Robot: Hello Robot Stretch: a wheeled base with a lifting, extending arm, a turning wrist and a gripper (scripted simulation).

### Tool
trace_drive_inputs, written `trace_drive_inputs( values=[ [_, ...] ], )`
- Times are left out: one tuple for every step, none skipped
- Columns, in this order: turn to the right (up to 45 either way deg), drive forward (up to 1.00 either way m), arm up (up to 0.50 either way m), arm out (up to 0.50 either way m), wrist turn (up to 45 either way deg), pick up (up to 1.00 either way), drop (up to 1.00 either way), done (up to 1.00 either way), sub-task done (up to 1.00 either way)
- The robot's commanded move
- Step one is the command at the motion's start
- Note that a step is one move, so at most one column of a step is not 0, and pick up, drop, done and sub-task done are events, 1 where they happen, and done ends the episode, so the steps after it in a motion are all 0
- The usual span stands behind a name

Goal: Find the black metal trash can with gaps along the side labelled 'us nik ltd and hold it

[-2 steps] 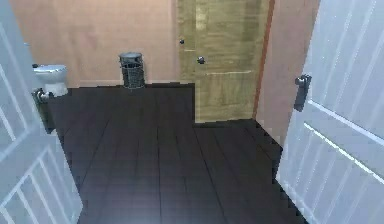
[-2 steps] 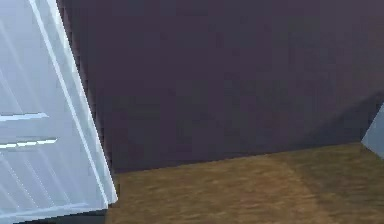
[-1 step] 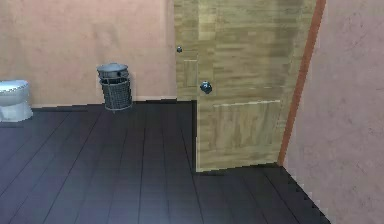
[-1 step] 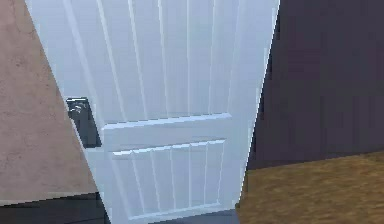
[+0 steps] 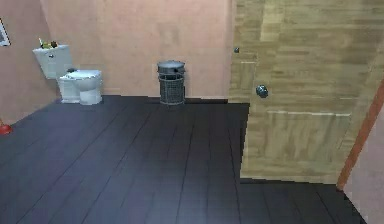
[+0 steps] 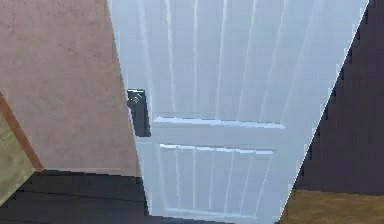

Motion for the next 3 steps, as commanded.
trace_drive_inputs(
  values=[
    [0.0, 1.0, 0.0, 0.0, 0.0, 0.0, 0.0, 0.0, 0.0],
    [0.0, 0.85, 0.0, 0.0, 0.0, 0.0, 0.0, 0.0, 0.0],
    [45.0, 0.0, 0.0, 0.0, 0.0, 0.0, 0.0, 0.0, 0.0]
  ],
)
